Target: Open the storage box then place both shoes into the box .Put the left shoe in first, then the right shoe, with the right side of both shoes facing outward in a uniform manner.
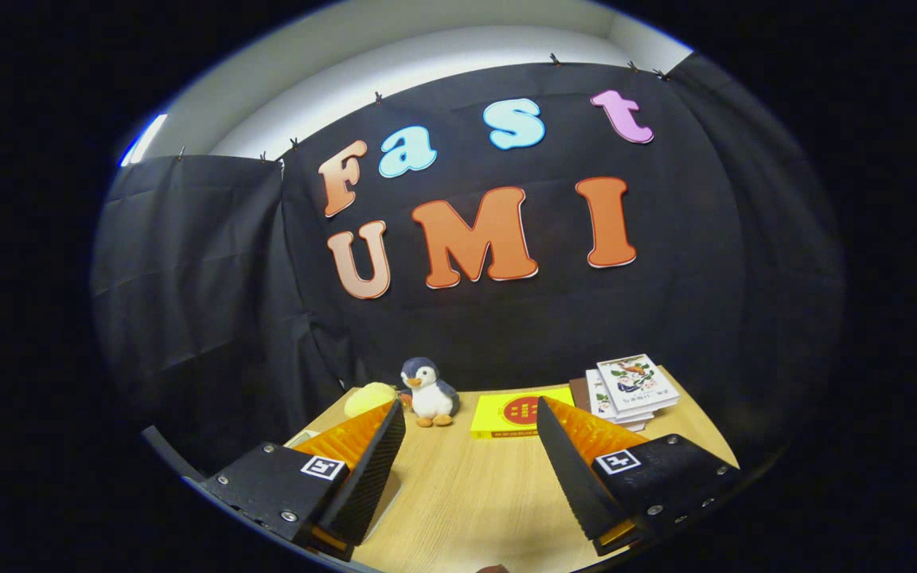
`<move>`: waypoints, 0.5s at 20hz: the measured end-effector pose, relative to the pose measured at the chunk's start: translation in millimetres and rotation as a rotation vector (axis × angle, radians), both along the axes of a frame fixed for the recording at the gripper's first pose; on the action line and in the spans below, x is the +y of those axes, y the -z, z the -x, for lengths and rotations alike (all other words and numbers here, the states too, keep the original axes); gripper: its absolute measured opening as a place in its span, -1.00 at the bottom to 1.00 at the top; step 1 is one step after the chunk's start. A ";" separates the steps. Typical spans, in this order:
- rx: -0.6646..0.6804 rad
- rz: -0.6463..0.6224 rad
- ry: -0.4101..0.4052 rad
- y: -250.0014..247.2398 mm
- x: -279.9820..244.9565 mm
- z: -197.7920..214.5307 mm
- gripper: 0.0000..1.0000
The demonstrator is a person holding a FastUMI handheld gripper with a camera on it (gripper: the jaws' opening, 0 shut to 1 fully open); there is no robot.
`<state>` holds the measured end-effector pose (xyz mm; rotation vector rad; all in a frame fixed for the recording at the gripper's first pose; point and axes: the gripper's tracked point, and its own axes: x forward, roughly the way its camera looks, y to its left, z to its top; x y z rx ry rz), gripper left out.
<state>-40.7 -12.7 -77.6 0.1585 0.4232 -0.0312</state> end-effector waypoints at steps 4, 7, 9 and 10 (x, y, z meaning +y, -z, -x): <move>-0.125 0.074 0.027 -28.5 -21.7 -0.9 0.97; -0.233 0.112 0.028 -50.2 -28.2 1.3 0.97; -0.312 0.157 0.023 -65.4 -30.0 1.7 0.96; -0.336 0.176 0.026 -67.8 -32.2 2.6 0.96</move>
